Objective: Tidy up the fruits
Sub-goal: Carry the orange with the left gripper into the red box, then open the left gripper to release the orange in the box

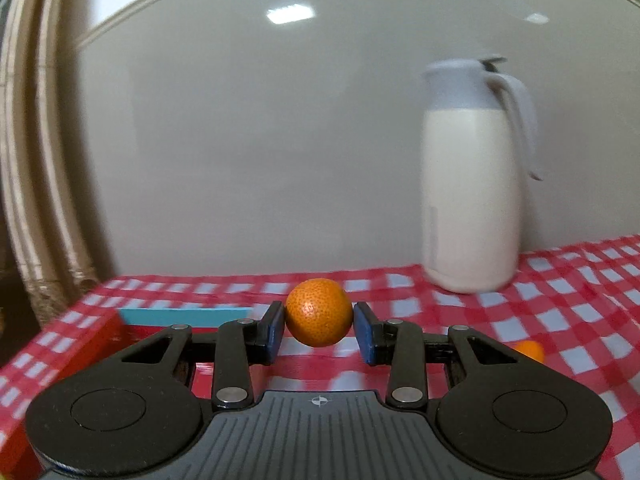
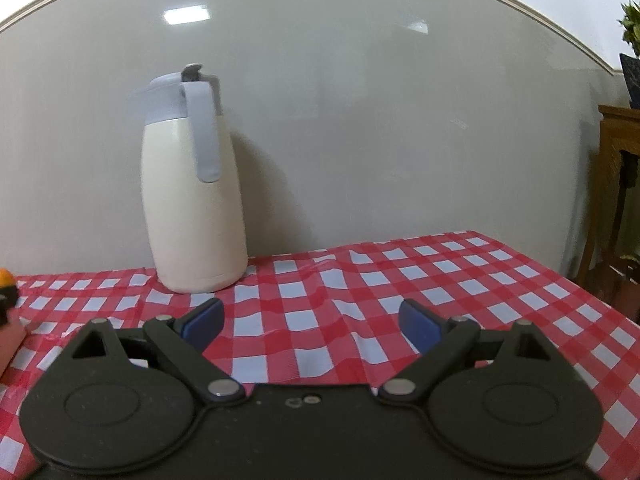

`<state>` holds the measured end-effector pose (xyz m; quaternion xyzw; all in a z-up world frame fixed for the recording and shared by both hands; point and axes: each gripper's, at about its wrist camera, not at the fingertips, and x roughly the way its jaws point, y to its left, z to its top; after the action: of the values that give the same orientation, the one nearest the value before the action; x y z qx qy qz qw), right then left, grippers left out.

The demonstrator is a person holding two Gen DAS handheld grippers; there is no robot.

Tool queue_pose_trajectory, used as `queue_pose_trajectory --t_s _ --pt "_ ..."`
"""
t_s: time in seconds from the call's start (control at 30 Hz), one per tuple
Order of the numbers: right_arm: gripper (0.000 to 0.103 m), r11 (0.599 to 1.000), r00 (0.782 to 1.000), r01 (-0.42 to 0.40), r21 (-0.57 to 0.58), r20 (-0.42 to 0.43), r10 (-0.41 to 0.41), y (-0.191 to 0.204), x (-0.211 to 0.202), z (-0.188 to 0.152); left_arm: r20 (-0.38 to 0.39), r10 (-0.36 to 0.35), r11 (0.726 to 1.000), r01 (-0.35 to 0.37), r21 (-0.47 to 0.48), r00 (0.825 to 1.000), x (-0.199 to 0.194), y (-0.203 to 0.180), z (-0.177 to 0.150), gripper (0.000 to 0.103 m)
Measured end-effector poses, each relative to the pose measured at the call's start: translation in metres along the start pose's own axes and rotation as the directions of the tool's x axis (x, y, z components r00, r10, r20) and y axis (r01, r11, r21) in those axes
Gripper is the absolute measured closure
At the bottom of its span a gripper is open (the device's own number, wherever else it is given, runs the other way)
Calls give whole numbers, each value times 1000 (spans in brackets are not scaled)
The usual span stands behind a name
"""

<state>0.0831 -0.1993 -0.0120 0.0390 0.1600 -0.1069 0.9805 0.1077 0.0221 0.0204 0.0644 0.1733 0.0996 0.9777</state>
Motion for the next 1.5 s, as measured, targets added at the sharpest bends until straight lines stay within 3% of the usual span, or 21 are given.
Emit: queue_pose_trajectory --t_s 0.3,0.63,1.07,1.37,1.4,1.5 --pt "9 997 999 -43 -61 4 43 31 -6 -2 -14 148 987 -149 -66 989 -11 65 -7 65" --pt "9 987 993 -115 -116 0 115 73 -14 -5 -106 250 962 -259 -82 962 -2 123 -25 65" --pt "9 972 983 -180 -150 -4 182 115 -23 -6 -263 189 959 -235 -155 946 11 160 -49 65" --pt "9 969 982 -188 -163 -5 189 124 -27 -5 -276 183 954 -239 -183 943 7 165 -51 64" --pt "9 968 982 -187 -165 -5 189 124 -27 -5 -272 182 952 -238 -191 945 5 165 -50 63" --pt "9 969 983 -181 -170 -9 182 123 -26 -6 -256 154 953 -212 -217 954 -1 166 -47 48"
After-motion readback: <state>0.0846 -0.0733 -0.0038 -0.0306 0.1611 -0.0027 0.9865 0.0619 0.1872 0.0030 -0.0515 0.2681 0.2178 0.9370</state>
